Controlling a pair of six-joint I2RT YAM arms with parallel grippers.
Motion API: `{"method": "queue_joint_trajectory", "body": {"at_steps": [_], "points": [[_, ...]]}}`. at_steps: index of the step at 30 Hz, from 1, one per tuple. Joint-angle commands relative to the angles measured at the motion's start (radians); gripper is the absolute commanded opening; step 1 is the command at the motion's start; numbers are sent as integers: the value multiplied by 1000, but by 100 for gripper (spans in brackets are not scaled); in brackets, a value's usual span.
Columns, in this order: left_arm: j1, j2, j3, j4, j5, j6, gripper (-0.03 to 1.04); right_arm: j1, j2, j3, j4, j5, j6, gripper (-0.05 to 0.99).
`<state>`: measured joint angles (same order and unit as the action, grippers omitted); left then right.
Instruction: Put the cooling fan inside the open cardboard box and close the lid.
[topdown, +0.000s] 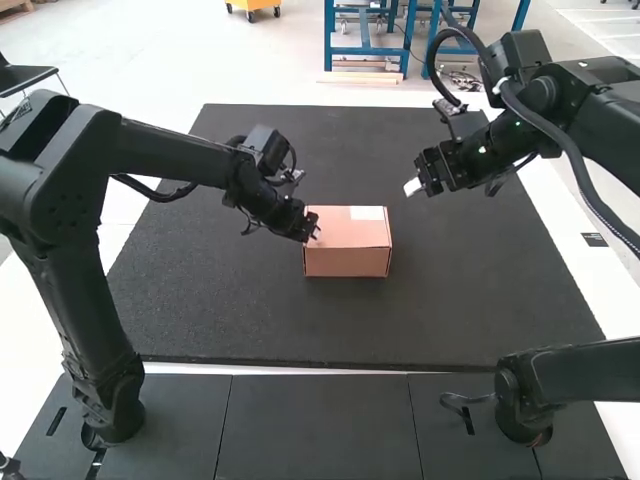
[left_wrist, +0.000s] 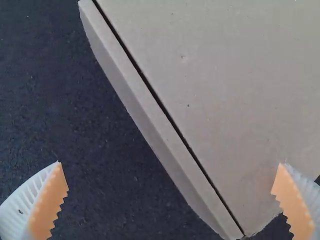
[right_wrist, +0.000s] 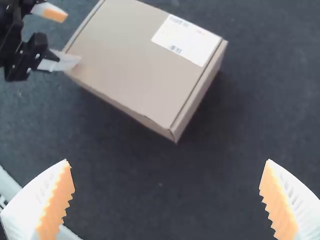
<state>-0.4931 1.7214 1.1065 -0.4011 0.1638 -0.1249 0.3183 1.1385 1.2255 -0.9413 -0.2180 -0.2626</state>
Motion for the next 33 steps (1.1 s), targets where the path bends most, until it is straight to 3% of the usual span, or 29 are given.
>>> {"method": "queue_joint_trajectory", "body": {"at_steps": [1, 11, 18, 24, 27, 33], "points": [[-10, -74, 38, -1, -14, -22, 97, -13, -5, 11, 16, -27, 0, 84], [-9, -243, 1, 48, -17, -61, 97, -30, -33, -6, 125, -26, 66, 85], [11, -384, -106, 134, -18, -85, 97, -45, -100, -101, 309, 35, 161, 90], [65, -579, -301, 375, -64, -88, 97, -99, -229, -279, 627, 98, 197, 90], [91, -694, -398, 464, -86, -70, 96, -131, -263, -354, 673, 108, 224, 90], [171, -864, -593, 550, -56, -27, 96, -214, -306, -492, 797, 121, 232, 90]]}}
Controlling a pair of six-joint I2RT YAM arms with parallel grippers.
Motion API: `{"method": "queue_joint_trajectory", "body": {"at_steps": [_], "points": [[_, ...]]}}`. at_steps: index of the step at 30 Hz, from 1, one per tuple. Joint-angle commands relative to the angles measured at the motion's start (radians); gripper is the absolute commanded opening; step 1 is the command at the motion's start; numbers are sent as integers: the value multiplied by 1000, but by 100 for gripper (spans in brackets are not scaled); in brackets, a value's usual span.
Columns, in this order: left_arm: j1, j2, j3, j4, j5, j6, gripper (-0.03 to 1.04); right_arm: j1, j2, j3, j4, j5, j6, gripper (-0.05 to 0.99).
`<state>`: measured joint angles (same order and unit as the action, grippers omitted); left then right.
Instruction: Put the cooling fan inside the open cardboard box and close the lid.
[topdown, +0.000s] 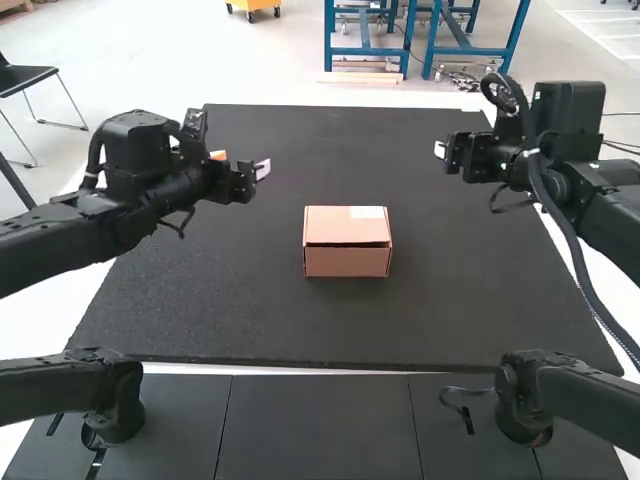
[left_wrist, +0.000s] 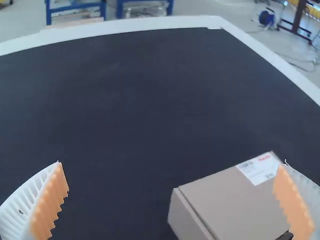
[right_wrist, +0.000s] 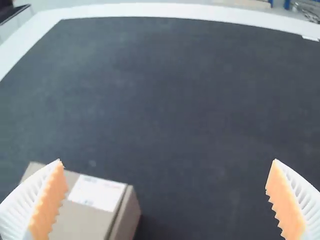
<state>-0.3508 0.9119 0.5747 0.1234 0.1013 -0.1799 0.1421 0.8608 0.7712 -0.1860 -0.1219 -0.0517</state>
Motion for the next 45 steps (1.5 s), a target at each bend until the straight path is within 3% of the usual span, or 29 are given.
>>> {"method": "queue_joint_trajectory", "body": {"at_steps": [1, 4, 8, 12, 15, 23, 25, 31, 35, 38, 45], "points": [[42, -85, -96, 47, 6, 40, 96, -56, -39, -64, 71, 21, 18, 90], [81, -180, -202, 145, 9, 59, 96, -104, -80, -147, 161, 16, 10, 90], [122, -292, -300, 229, 55, 68, 96, -144, -137, -236, 257, -1, 1, 90], [148, -332, -357, 286, 58, 68, 96, -98, -246, -394, 436, 94, -20, 89], [161, -344, -389, 317, 63, 68, 96, -78, -322, -484, 457, 122, -53, 89], [159, -501, -515, 346, 60, 59, 96, -59, -476, -628, 507, 122, -54, 90], [157, -599, -550, 331, 61, 59, 96, -58, -525, -659, 511, 117, -53, 90], [176, -923, -578, 130, 55, 65, 96, -56, -651, -727, 510, 116, -39, 90], [194, -904, -576, 110, 58, 71, 96, -56, -767, -765, 487, 111, -19, 90], [193, -913, -576, 67, 58, 68, 96, -56, -864, -773, 382, 96, -5, 90], [214, -913, -576, 27, 57, 76, 96, -27, -859, -771, 319, 88, 61, 91]]}}
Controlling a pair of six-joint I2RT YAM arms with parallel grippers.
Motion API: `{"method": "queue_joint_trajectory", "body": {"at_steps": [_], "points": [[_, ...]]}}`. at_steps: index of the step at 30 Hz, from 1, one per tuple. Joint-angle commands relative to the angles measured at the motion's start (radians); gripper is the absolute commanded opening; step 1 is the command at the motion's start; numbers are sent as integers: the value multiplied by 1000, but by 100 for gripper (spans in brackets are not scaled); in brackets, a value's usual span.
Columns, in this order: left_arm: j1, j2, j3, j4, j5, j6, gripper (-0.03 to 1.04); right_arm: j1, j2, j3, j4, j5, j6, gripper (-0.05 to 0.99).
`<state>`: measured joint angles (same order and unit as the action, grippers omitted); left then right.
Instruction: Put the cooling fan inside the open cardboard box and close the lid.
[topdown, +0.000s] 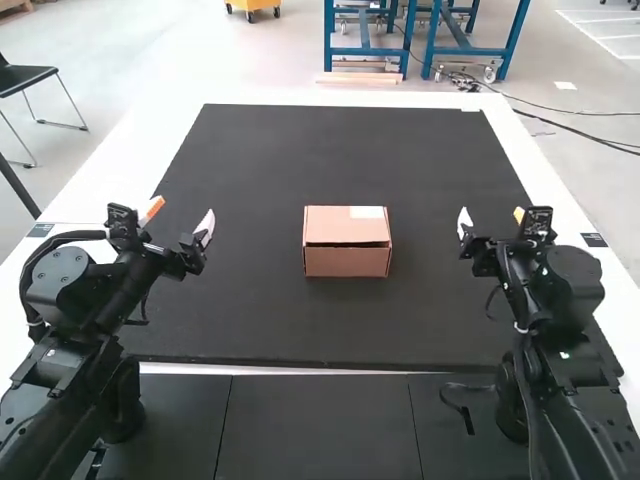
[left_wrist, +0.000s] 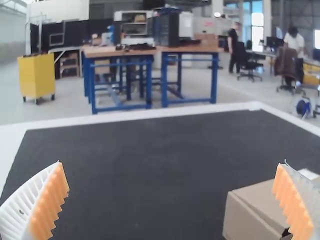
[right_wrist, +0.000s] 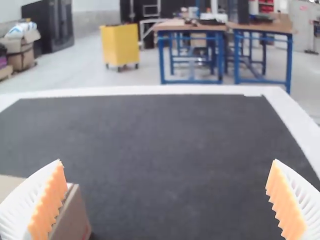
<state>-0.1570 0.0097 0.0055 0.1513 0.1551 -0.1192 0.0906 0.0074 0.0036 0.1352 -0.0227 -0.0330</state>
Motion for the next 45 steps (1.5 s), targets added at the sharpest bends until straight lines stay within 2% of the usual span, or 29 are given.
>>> {"method": "queue_joint_trajectory", "body": {"at_steps": [1, 2, 6, 8, 10, 15, 18, 24, 25, 34, 45], "points": [[33, -11, -7, -10, 3, 24, 96, 26, -7, -4, -14, -11, 44, 91], [47, -11, -7, -12, 3, 41, 96, 26, -7, -2, -26, -11, 39, 91], [102, -11, -7, -38, 12, 55, 96, 31, -6, -4, -88, -11, -7, 91], [134, -11, -7, -65, 64, 66, 96, 32, -7, -4, -120, -10, -11, 91], [175, -11, -7, -88, 158, 66, 96, 32, -7, -4, -123, -6, -13, 91], [247, -11, -7, -119, 169, 52, 96, 26, -6, -4, -126, 6, -11, 91], [269, -11, -6, -145, 169, 56, 96, 24, -7, -4, -128, 23, -11, 91], [280, -11, -7, -153, 167, 62, 96, -3, -7, -4, -135, 23, -15, 91], [277, -11, -7, -157, 167, 84, 96, -5, -7, -4, -135, 23, -15, 91], [281, -11, -7, -165, 166, 133, 96, -5, -7, -4, -132, 21, -18, 91], [283, -11, -7, -165, 166, 135, 96, -6, -7, -4, -132, 21, -22, 91]]}}
